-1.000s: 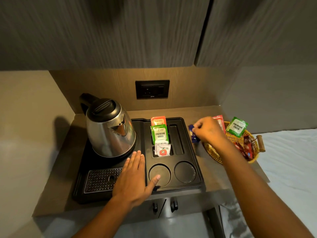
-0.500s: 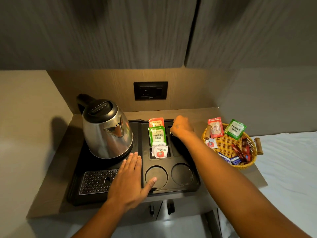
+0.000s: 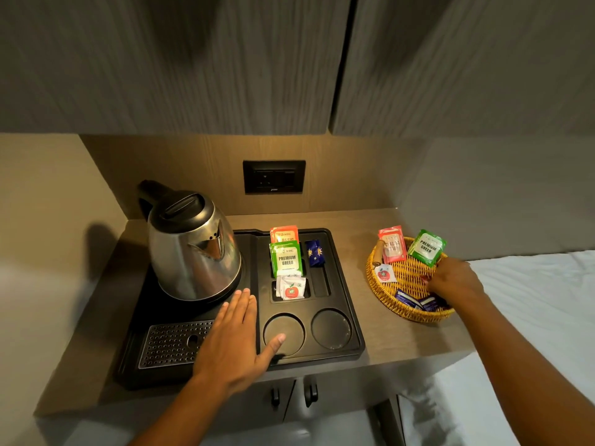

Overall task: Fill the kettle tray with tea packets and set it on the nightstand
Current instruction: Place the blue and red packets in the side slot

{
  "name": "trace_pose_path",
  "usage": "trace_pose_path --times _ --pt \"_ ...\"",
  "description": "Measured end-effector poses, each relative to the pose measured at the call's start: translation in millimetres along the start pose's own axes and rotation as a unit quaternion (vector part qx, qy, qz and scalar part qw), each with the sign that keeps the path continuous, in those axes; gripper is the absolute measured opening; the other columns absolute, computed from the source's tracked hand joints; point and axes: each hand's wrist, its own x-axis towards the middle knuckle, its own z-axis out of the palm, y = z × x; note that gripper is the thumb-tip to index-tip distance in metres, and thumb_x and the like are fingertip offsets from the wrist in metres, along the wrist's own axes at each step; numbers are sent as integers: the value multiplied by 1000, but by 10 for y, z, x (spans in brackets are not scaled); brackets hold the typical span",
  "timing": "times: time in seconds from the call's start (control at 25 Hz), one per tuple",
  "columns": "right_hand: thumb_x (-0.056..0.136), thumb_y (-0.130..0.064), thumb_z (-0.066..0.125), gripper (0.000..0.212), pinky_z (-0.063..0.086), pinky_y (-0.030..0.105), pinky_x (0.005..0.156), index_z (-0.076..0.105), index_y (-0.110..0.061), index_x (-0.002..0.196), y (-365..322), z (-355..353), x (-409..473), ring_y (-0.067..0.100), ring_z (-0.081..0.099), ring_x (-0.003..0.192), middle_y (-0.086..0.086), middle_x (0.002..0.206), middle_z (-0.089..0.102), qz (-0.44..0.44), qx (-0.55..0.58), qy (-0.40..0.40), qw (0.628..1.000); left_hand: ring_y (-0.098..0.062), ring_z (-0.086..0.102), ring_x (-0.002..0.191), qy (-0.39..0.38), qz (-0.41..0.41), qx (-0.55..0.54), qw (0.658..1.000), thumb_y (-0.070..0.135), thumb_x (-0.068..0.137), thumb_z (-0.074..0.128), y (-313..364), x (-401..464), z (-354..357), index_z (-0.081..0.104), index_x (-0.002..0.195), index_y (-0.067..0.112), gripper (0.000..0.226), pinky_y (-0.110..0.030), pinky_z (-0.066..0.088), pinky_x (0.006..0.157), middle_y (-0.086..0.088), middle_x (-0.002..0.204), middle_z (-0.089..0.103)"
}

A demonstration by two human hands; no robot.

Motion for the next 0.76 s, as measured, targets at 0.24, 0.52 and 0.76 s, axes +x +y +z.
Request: trace_pose_path --times 0.24,0.52,0.76 --pt "78 -20 67 23 44 32 67 62 -7 96 -151 55 -25 24 60 73 8 78 59 -29 -59 25 997 -17 -5 150 8 -1 1 1000 86 79 1 2 11 -8 6 154 15 104 -36 0 121 -3 163 0" --pt "71 -34 73 29 40 22 44 67 -10 55 -733 -361 -333 13 58 42 3 45 62 -87 195 67 975 -17 -3 150 15 -3 1 1000 86 80 6 -6 5 20 10 154 15 103 -35 -1 120 -4 163 5" --pt "71 -30 75 24 55 33 52 69 -11 58 -1859 376 -880 17 65 54 5 57 67 -94 303 -69 946 -16 -4 150 12 -6 2 1000 85 81 7 -18 4 7 9 154 15 102 -35 0 120 -3 163 3"
